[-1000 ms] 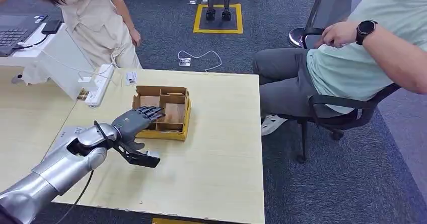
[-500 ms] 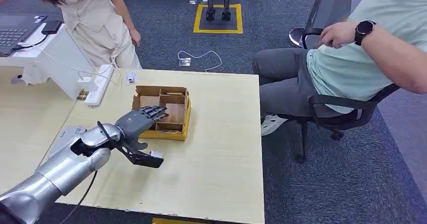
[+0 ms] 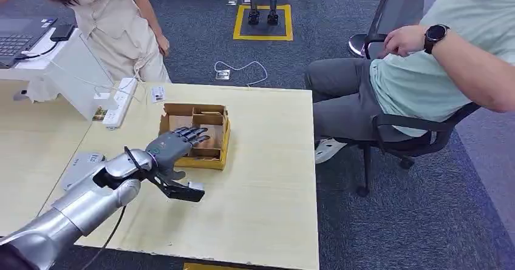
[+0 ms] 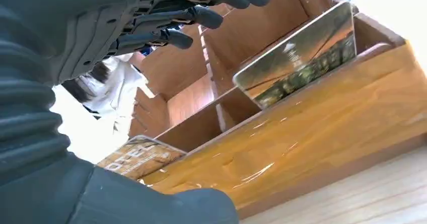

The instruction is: Pass the card to the sensor for recognition and then transmit it.

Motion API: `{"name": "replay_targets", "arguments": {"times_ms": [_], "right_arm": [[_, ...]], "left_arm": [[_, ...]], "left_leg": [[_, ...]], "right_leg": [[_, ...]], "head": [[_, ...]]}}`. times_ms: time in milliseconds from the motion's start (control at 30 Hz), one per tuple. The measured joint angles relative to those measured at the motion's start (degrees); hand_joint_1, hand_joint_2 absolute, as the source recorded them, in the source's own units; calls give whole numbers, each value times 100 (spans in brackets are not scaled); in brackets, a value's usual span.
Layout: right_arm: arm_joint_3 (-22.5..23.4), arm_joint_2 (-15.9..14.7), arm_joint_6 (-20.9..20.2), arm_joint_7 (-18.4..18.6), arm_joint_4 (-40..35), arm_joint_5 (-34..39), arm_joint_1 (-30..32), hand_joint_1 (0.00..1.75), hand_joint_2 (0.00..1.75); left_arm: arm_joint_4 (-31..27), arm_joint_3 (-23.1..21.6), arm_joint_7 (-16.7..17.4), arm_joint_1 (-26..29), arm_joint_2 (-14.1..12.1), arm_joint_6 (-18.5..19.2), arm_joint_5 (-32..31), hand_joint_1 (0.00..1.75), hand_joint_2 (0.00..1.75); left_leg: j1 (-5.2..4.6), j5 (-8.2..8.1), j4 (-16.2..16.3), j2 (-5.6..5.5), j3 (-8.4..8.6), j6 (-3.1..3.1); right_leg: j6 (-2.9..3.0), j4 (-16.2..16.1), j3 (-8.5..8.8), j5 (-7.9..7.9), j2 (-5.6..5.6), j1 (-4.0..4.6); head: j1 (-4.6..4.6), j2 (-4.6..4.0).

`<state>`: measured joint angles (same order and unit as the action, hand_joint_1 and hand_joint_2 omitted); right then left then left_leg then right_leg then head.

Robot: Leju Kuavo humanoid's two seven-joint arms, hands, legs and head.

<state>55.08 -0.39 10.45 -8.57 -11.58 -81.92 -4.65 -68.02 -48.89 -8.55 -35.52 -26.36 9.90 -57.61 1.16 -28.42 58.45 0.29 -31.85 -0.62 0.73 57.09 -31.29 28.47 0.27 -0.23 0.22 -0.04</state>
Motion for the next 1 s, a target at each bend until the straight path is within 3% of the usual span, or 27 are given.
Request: {"name": "replay_targets", "arguments": {"times_ms": [1000], "right_arm": [[0,17,-4,9,0,-35,-25,0,175]], "left_arm": [[345,0,4,-78,389,-68,-48,0,175]], "left_leg": [[0,0,1,0,0,0]], "right_leg": [[0,0,0,0,0,0]], "head": [[2,0]]}}
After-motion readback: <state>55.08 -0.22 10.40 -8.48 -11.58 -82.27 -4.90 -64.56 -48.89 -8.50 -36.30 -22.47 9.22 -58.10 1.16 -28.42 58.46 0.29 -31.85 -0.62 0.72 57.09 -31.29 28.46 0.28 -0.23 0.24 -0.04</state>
